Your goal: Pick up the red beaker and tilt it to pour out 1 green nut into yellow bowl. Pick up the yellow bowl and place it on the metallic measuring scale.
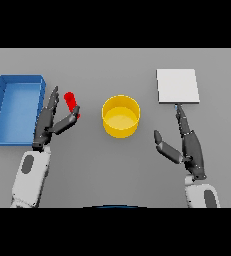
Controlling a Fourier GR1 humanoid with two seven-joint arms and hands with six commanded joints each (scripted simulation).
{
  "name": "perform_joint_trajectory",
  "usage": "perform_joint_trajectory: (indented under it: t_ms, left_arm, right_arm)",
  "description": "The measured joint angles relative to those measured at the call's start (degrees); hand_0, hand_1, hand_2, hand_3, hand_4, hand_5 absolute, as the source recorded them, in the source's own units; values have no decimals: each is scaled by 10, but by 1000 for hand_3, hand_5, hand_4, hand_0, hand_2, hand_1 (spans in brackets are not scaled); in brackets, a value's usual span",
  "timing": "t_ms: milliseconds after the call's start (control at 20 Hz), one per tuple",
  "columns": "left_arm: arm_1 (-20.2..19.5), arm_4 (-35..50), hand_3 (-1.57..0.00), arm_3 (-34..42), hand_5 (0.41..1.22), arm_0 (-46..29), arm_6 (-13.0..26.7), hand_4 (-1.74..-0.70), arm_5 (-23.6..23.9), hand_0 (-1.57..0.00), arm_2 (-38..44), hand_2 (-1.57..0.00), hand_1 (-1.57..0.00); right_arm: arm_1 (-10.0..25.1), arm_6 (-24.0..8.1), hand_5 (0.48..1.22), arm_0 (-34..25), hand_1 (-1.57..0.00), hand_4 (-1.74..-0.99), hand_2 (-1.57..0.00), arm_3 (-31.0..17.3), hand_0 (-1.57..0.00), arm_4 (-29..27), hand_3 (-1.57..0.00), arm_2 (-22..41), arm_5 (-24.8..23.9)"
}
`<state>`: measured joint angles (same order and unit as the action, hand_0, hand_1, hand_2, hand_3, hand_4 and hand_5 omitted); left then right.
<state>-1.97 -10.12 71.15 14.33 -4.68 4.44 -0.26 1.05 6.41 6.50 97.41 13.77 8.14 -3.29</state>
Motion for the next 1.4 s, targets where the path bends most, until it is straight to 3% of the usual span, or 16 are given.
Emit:
perform_joint_trajectory:
  t_ms: [450, 750, 800, 850, 950, 1050, 1200, 1350, 1400]
  left_arm:
    - [12, -24, 1, -149, 664, 101, -74, -1256, 31, 1, 15, 1, 1]
    - [14, -30, 1, -210, 715, 149, -97, -1297, 48, 1, 28, -41, -24]
    - [16, -27, -47, -229, 741, 158, -111, -1324, 56, -93, 37, -150, -141]
    - [17, -23, -218, -232, 770, 160, -125, -1355, 61, -322, 42, -358, -364]
    - [27, -19, -584, -247, 933, 174, -123, -1480, 74, -772, 51, -794, -799]
    - [32, -25, -891, -251, 1036, 173, -157, -1569, 76, -1060, 49, -1074, -1077]
    - [37, -15, -1203, -275, 1119, 188, -180, -1606, 76, -1309, 59, -1317, -1318]
    - [37, -9, -1383, -275, 1128, 191, -171, -1672, 83, -1437, 63, -1441, -1441]
    - [35, -10, -1420, -272, 1129, 193, -168, -1686, 87, -1464, 62, -1467, -1467]
  right_arm:
    - [-2, -11, 690, 6, 1, -1264, 1, 11, 1, 2, 1, 8, 5]
    - [-3, 4, 691, 6, 1, -1259, 1, 5, 1, 2, 1, 6, 3]
    - [1, 2, 691, 4, 1, -1255, 1, 11, 1, 6, 1, 4, -1]
    - [-2, 2, 690, 8, 1, -1252, 1, 12, 1, 6, 1, 4, -3]
    - [2, -4, 692, 1, 1, -1245, 1, 9, 1, 9, 1, 3, -3]
    - [3, -4, 693, -1, 1, -1240, 1, 7, 1, 16, 1, 7, -2]
    - [-1, -5, 685, -2, 1, -1232, 1, 5, 1, 11, 1, 5, -4]
    - [0, -12, 673, -12, 1, -1196, 1, 0, 1, 13, 1, 3, -7]
    - [3, -1, 670, -8, 1, -1186, 1, -2, 1, 16, 1, 2, -7]
